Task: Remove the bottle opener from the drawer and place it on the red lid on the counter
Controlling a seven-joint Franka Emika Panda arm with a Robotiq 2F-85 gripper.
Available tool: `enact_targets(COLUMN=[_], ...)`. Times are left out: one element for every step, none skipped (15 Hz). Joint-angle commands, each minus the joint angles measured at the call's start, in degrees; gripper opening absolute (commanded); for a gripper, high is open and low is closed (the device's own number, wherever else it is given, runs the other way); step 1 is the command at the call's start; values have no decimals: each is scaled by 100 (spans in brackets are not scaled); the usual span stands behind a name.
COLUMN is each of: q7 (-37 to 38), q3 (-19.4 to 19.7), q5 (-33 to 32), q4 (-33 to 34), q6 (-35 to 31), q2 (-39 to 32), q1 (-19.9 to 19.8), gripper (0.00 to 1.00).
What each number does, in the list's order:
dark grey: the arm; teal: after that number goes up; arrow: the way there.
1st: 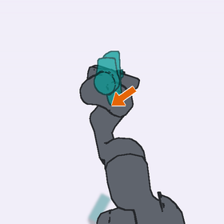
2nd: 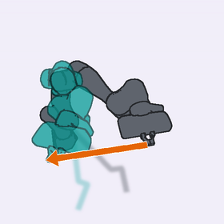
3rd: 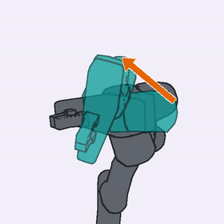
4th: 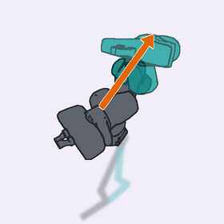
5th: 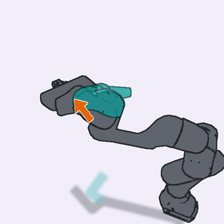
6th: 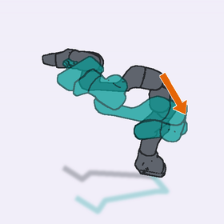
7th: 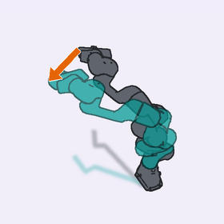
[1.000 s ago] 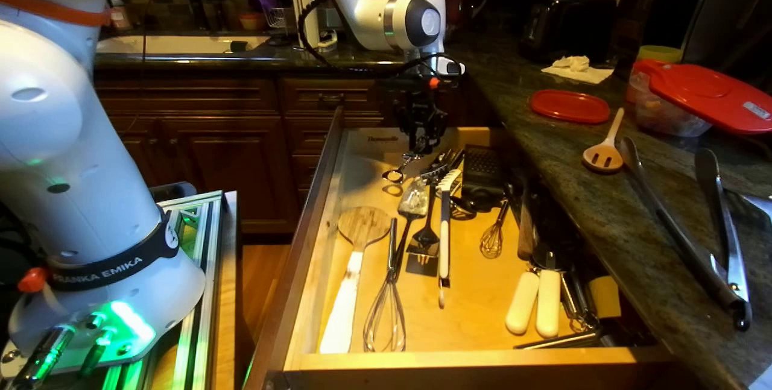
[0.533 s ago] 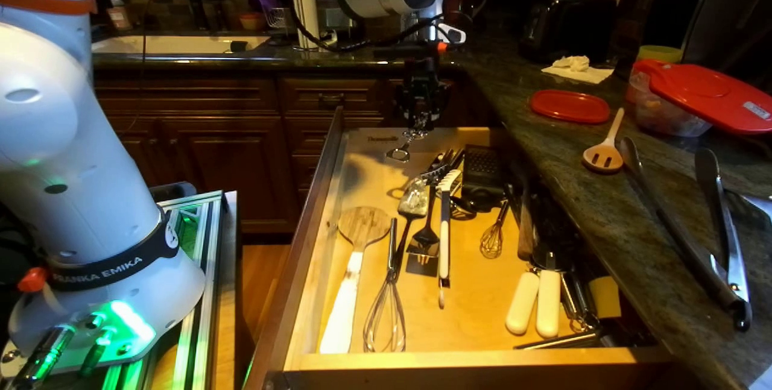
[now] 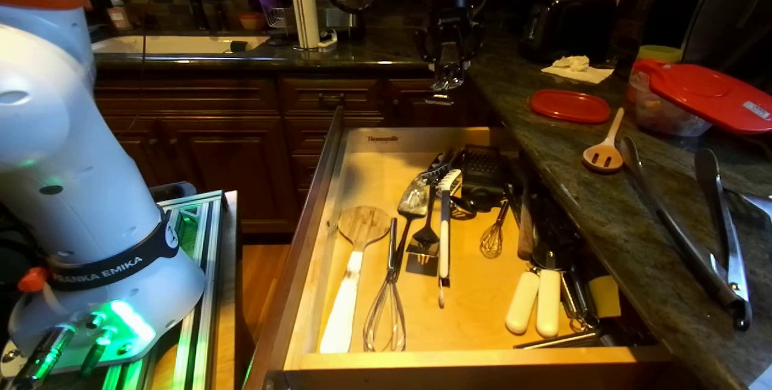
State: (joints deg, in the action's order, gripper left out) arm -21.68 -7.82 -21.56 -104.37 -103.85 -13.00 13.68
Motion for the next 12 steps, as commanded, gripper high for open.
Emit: enact_targets(q7=[-72,-110,-117,-117,-117,-117,-152,-203,-292,-322,-416,-521], q3=[-106,-105,-107,-112,-116,-118,-114,-97,-45,-12,36,71], q5=[-24,-26,-28,-29,-32,-34,-126,-177,-387,-497,-689,-759], q4=[148,219,248,257,258,259,381,539,799,1062,1432,1776], q6=[75,82,83,83,83,83,21,-71,-129,-114,-58,-15], q2=[-59,-107,-147,-182,-205,-217,-337,-444,-618,-762,-958,-1131], q1=[-112,-119,-117,-115,-113,-113,-100,-117,-125,-134,-143,-177], gripper=[46,46,46,46,46,21,21,21,21,21,21,21])
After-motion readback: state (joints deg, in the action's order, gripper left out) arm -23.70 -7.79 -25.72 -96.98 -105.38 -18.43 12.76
